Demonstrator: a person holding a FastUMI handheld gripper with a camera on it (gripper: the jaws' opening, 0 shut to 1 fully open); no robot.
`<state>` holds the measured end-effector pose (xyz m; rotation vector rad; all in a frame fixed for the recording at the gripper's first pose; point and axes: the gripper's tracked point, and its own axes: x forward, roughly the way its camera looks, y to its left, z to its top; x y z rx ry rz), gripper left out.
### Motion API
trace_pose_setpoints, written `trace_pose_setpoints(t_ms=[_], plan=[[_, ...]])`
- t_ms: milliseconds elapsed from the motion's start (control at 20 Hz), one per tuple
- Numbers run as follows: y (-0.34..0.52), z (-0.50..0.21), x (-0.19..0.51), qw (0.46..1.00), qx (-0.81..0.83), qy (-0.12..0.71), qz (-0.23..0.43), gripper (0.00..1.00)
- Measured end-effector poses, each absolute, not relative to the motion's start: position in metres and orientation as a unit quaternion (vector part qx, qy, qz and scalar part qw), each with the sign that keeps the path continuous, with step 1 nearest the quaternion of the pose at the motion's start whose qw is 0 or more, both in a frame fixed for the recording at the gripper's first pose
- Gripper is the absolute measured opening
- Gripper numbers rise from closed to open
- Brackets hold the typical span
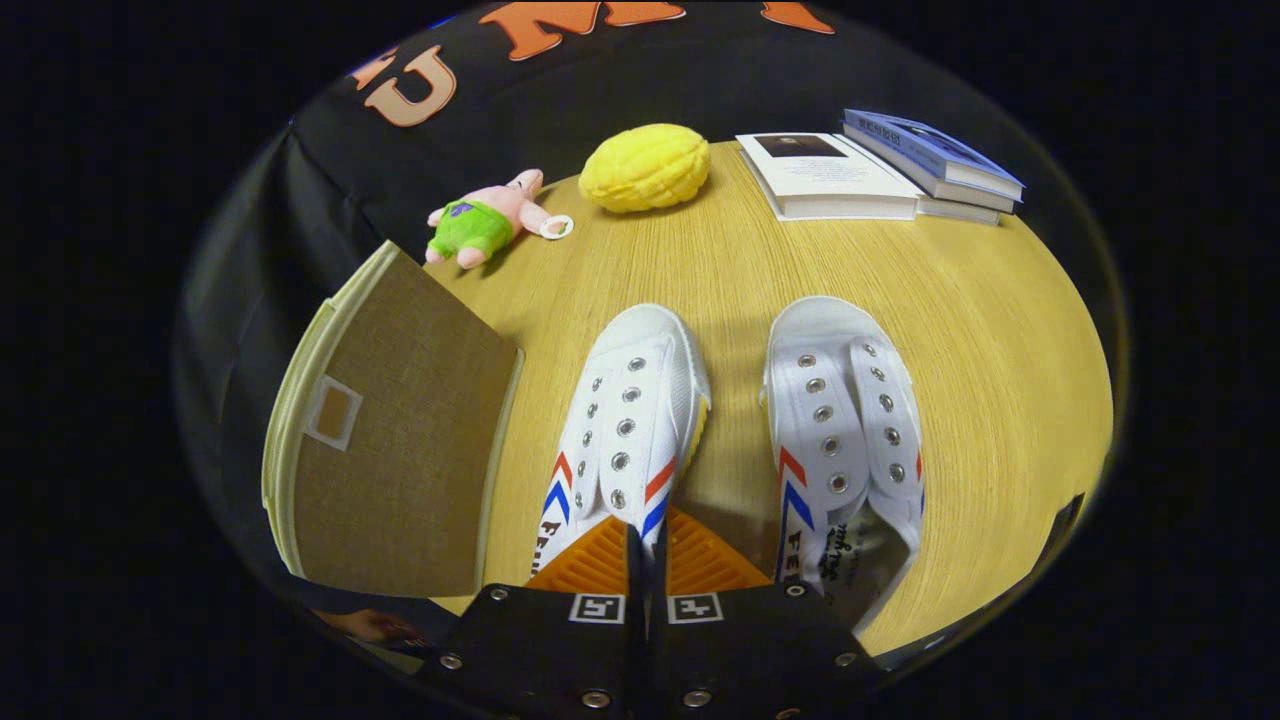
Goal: Open the storage box then place both shoes into the box .Put the left shoe in first, then the right shoe, with the right side of both shoes facing outward in a uniform manner.
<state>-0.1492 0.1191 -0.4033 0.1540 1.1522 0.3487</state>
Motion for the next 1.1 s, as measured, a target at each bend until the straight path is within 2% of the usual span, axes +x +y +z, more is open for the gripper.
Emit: trace_pose_setpoints(t_ms=[500, 800, 1100], plan=[[0.148, -0.303, -0.117, 0.858, 0.104, 0.47, 0.179, 0.01], [0.211, -0.243, -0.111, 0.862, 0.097, 0.441, 0.232, 0.01], [0.298, -0.241, -0.133, 0.835, 0.082, 0.456, 0.295, 0.01]])
